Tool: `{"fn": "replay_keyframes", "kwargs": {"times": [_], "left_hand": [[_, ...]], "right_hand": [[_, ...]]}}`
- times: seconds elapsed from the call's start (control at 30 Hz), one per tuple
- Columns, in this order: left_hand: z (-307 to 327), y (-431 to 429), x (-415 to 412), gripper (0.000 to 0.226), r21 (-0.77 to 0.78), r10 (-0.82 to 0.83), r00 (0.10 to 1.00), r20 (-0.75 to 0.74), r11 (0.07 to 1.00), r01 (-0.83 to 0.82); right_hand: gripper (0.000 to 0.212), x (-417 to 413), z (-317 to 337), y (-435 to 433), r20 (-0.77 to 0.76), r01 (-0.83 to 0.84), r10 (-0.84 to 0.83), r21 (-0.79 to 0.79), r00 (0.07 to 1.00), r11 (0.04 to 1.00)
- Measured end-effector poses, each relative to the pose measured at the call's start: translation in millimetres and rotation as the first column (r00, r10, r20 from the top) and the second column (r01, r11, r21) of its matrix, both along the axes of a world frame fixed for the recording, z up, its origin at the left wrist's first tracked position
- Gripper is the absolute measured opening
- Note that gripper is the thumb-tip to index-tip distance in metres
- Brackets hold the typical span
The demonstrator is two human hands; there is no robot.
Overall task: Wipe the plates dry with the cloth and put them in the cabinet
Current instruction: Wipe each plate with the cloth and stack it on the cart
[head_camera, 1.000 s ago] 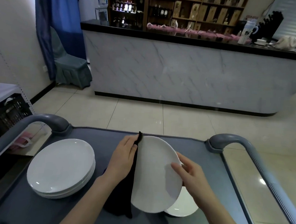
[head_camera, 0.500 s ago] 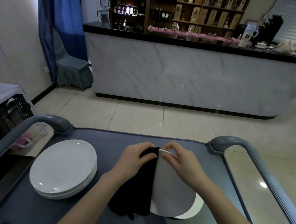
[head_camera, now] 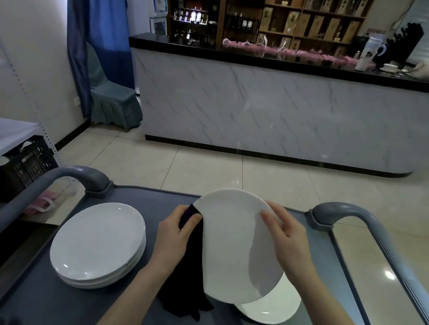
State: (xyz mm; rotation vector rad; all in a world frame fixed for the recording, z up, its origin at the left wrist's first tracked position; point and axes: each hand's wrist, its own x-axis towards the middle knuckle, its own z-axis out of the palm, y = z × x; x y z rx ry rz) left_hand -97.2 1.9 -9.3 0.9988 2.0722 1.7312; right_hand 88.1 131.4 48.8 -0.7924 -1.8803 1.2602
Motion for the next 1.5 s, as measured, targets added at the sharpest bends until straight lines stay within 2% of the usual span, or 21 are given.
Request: {"fn": "replay_keyframes", "kwargs": {"times": [0.07, 0.13, 0.2, 0.27, 0.33, 0.43, 0.5, 0.57, 0.67, 0.73, 0.8, 0.87, 0.93, 1.03, 1.13, 1.23, 1.3, 1.37, 1.43, 1.5], "left_hand": [[11.5, 3.1, -3.8, 0.003, -0.040, -0.126, 0.988, -0.089, 0.992, 0.123], [20.8, 9.5, -3.8, 0.013, -0.153, -0.288, 0.937, -0.200, 0.953, 0.260], [22.9, 14.7, -2.2, 0.021, -0.250, -0.362, 0.888, -0.285, 0.922, 0.295], [18.9, 14.7, -3.7, 0.016, -0.243, -0.303, 0.903, -0.306, 0.941, 0.234], [11.4, 11.3, -7.1, 0.012, -0.204, -0.163, 0.948, -0.274, 0.973, 0.109], [0.5, 7.8, -7.3, 0.026, -0.161, 0.079, 0.991, -0.106, 0.982, -0.095], [-3.2, 7.0, -4.8, 0.027, -0.180, 0.157, 0.987, 0.017, 0.972, -0.151], [-5.8, 5.2, -3.7, 0.027, -0.180, 0.155, 0.984, 0.092, 0.974, -0.137], [-1.4, -0.4, -6.4, 0.033, -0.110, 0.120, 0.987, 0.104, 0.988, -0.108], [6.2, -1.2, -7.6, 0.030, -0.089, 0.063, 0.998, 0.013, 0.994, -0.062], [16.1, 1.9, -4.6, 0.022, -0.110, -0.070, 0.994, -0.089, 0.992, 0.060], [22.5, 6.5, 1.6, 0.021, -0.156, -0.213, 0.966, -0.148, 0.969, 0.190], [23.1, 9.3, 4.1, 0.025, -0.193, -0.262, 0.951, -0.161, 0.954, 0.231], [16.9, 7.0, 2.1, 0.024, -0.172, -0.156, 0.982, -0.105, 0.976, 0.137], [7.3, 2.0, -0.1, 0.029, -0.164, 0.046, 0.998, -0.039, 0.985, -0.052], [1.1, -1.5, 4.6, 0.036, -0.165, 0.207, 0.976, 0.073, 0.967, -0.193], [0.1, -3.9, 4.3, 0.033, -0.173, 0.238, 0.964, 0.115, 0.961, -0.217], [3.9, -6.3, 2.3, 0.032, -0.153, 0.196, 0.974, 0.112, 0.972, -0.178], [12.3, -5.0, -1.0, 0.029, -0.132, 0.114, 0.993, 0.033, 0.985, -0.109], [25.0, 0.5, -3.3, 0.022, -0.140, -0.025, 0.998, -0.063, 0.990, 0.016]], "right_hand": [[0.026, -2.8, 2.9, 0.6, 0.127, -0.114, 0.104, 0.081, 0.986, 0.990], [0.029, -9.3, 1.7, -5.3, 0.270, -0.247, 0.202, 0.144, 0.941, 0.958], [0.027, -13.9, -1.0, -8.9, 0.304, -0.306, 0.255, 0.134, 0.918, 0.943], [0.026, -13.4, -1.0, -7.9, 0.238, -0.270, 0.239, 0.107, 0.941, 0.957], [0.024, -10.7, -1.1, -7.0, 0.107, -0.167, 0.165, 0.015, 0.981, 0.986], [0.027, -10.6, -7.0, -15.7, -0.091, 0.052, -0.062, -0.109, 0.994, 0.993], [0.031, -12.3, -14.9, -27.0, -0.135, 0.181, -0.205, -0.174, 0.969, 0.968], [0.030, -10.8, -21.6, -33.6, -0.099, 0.208, -0.230, -0.195, 0.968, 0.959], [0.022, -1.8, -19.8, -22.9, 0.034, 0.104, -0.101, -0.114, 0.994, 0.988], [0.014, 3.0, -9.6, -7.4, 0.132, -0.019, 0.023, -0.032, 0.991, 0.999], [0.010, 0.2, 2.4, 3.0, 0.263, -0.183, 0.166, 0.040, 0.950, 0.982], [0.001, -8.1, 7.6, 4.5, 0.415, -0.326, 0.265, 0.084, 0.870, 0.942], [0.011, -13.8, 4.3, 3.3, 0.463, -0.369, 0.279, 0.115, 0.841, 0.922], [0.014, -13.0, -2.6, 4.2, 0.347, -0.256, 0.199, 0.129, 0.916, 0.958], [0.021, -10.1, -9.8, 1.2, 0.086, 0.022, -0.023, 0.005, 0.996, 1.000], [0.025, -13.5, -22.3, -10.6, -0.077, 0.228, -0.246, -0.189, 0.966, 0.955], [0.022, -13.3, -30.6, -17.1, -0.086, 0.246, -0.275, -0.254, 0.957, 0.935], [0.021, -9.3, -31.2, -16.4, -0.058, 0.205, -0.223, -0.226, 0.973, 0.952], [0.023, -5.5, -24.0, -8.3, -0.028, 0.122, -0.127, -0.136, 0.992, 0.983], [0.024, -7.0, -13.6, -2.7, 0.088, -0.032, 0.032, -0.003, 0.996, 0.999]]}}
